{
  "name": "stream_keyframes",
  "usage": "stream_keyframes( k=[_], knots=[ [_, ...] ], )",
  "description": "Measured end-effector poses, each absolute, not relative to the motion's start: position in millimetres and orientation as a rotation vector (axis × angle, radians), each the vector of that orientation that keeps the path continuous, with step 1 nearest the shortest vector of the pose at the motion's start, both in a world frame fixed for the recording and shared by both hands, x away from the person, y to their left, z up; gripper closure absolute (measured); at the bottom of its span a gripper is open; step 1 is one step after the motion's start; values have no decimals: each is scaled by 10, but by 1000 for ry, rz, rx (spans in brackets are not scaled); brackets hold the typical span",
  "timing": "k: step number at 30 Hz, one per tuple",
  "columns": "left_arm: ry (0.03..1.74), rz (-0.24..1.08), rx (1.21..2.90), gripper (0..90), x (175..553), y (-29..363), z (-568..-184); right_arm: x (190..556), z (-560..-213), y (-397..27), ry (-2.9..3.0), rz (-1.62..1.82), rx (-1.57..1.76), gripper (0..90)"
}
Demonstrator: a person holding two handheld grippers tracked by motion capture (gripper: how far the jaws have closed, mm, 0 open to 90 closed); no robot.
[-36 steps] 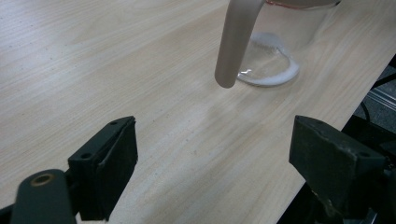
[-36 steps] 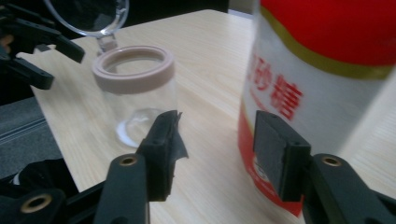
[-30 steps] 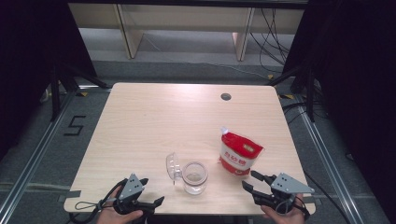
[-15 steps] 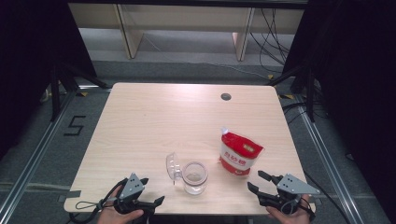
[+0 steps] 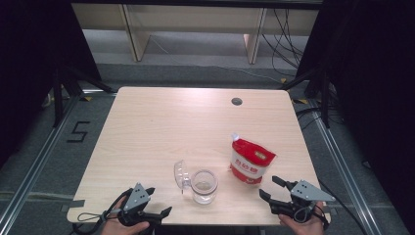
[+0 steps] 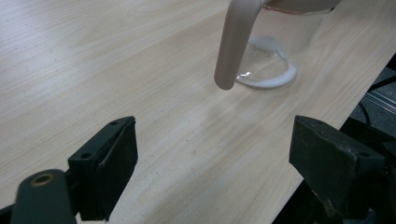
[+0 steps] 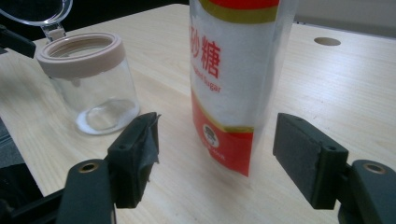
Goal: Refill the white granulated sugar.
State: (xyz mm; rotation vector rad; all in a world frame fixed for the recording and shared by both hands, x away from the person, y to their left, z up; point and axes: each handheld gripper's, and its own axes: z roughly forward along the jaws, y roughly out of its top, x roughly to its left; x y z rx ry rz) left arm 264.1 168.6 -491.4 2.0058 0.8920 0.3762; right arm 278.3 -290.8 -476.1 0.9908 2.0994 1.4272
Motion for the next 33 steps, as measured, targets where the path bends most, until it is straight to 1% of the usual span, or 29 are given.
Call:
stream_keyframes(
  k=[1,2,4,5,7,9,12,14,17,19,21,25,26,27,29,31,33],
  knots=[
    [869,391,2019,151,2650,1698,-4907,2781,-4757,-2905,2098,1424,1002,305],
    [856,400,2040,151,2659,1713,-4899,2804,-4758,-2911,2089,1422,997,275],
    [840,419,2046,151,2677,1716,-4898,2821,-4750,-2934,2098,1421,989,266],
    [862,399,2011,151,2662,1690,-4908,2835,-4756,-2942,2082,1431,968,264],
    [863,397,2020,152,2655,1690,-4907,2820,-4750,-2946,2084,1434,1008,260],
    [867,387,2033,151,2642,1691,-4910,2871,-4751,-2981,2055,1418,989,216],
    [855,398,2031,151,2648,1685,-4921,2902,-4745,-2978,2053,1432,956,216],
    [847,402,2043,151,2646,1697,-4918,2922,-4736,-2961,2062,1428,944,197],
    [878,393,2022,151,2635,1689,-4920,2983,-4742,-2943,2063,1444,898,197],
    [877,394,2025,151,2633,1690,-4920,3007,-4758,-2911,2069,1444,940,190],
    [870,395,2030,151,2634,1691,-4923,3068,-4769,-2905,2080,1449,881,185],
    [839,409,2051,151,2652,1700,-4919,3113,-4781,-2870,2075,1454,911,179],
    [844,410,2048,151,2650,1697,-4921,3151,-4789,-2878,2063,1452,858,177],
    [842,411,2050,151,2653,1701,-4917,3142,-4797,-2855,2077,1466,910,177],
    [877,393,2011,152,2641,1686,-4922,3190,-4804,-2856,2077,1453,866,179],
    [882,391,2002,151,2638,1682,-4922,3192,-4810,-2845,2076,1453,892,179],
    [865,391,2031,151,2640,1693,-4919,3249,-4825,-2834,2066,1474,859,185]
  ],
)
